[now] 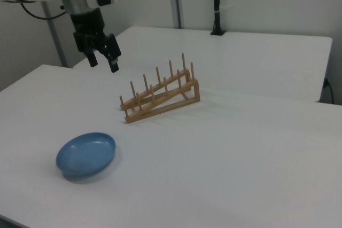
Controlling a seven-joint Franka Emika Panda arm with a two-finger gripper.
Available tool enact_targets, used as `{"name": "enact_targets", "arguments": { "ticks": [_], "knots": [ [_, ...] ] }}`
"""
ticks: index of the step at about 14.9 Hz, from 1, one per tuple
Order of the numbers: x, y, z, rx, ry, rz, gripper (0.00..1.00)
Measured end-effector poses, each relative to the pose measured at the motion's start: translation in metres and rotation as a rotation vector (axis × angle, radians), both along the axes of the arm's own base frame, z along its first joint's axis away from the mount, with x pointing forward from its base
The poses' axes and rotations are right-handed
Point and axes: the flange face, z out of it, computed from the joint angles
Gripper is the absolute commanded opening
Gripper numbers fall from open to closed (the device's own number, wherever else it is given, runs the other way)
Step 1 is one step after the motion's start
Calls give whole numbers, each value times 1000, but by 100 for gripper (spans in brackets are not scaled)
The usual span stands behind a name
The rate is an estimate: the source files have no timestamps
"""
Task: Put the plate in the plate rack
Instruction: 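Move the gripper toward the light blue plate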
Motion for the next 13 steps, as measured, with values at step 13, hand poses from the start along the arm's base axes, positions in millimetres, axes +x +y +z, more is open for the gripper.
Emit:
{"name": "enact_targets", "arguments": {
  "ticks": [13],
  "knots": [
    [0, 1, -2, -2, 10, 63, 100]
  ]
}}
